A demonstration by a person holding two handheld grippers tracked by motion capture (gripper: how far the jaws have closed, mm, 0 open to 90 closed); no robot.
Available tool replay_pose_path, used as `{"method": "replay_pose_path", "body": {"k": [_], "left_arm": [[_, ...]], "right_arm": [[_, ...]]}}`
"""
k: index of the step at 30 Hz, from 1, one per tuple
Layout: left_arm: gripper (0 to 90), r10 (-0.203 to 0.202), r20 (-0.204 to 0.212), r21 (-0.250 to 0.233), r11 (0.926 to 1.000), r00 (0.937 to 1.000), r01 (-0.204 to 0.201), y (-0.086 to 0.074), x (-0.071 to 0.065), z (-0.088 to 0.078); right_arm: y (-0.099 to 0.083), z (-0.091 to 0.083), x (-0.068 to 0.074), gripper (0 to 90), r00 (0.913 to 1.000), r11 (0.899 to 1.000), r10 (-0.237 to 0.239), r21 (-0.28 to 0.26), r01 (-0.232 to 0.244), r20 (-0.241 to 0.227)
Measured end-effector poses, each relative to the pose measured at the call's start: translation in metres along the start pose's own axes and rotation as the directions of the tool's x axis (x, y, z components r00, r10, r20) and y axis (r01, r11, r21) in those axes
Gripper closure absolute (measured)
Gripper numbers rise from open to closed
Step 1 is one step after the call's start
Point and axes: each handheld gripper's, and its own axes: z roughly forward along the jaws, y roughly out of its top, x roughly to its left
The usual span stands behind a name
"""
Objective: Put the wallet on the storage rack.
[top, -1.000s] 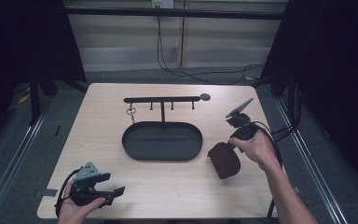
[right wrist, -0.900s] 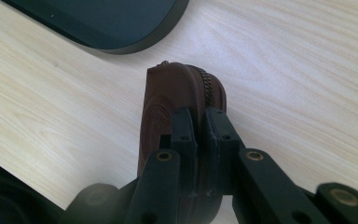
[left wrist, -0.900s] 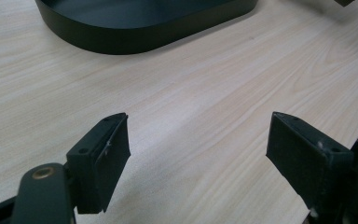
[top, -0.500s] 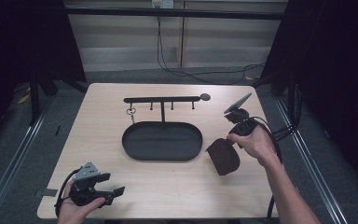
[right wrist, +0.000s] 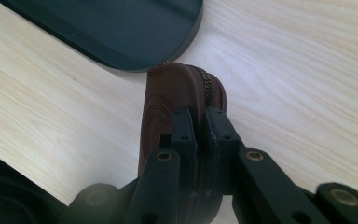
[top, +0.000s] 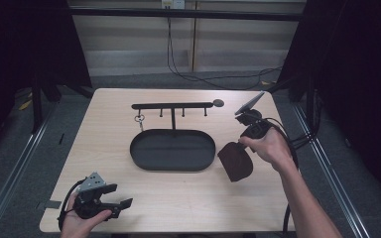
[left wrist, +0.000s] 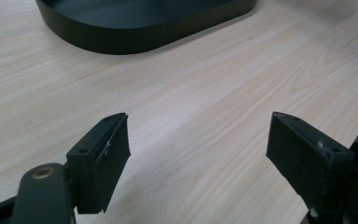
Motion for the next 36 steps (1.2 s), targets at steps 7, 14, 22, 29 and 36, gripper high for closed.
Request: {"method": "replay_pose_path", "body": {"k": [7, 14, 22, 29, 36], "left_arm": [[21.0, 0.005, 0.003, 0.001, 1.0, 1.0, -0.005, 0.0, -0.001, -0.001], [21.0, 0.006, 0.001, 0.003, 1.0, 1.0, -0.006, 0.0, -0.001, 0.0], [21.0, 0.006, 0.001, 0.003, 1.0, 1.0, -0.006, -0.001, -0.002, -0.001], [21.0, 0.005, 0.006, 0.004, 1.0, 1.0, -0.005, 0.0, -0.002, -0.001], [21.0, 0.003, 0.004, 0.003, 1.0, 1.0, -0.004, 0.0, -0.001, -0.001]], "right_arm": [[0.008, -0.009, 0.01, 83.1, 0.9998, 1.0, -0.01, 0.004, 0.01, 0.019], [0.019, -0.019, 0.017, 83.1, 0.999, 1.0, -0.027, -0.002, 0.027, 0.036], [0.031, -0.029, 0.024, 83.1, 0.9977, 1.0, -0.031, -0.003, 0.031, 0.061], [0.043, -0.035, 0.036, 83.2, 0.9964, 0.999, -0.047, -0.013, 0.048, 0.07], [0.056, -0.03, 0.044, 83.3, 0.9968, 0.998, -0.055, -0.025, 0.056, 0.059]]}}
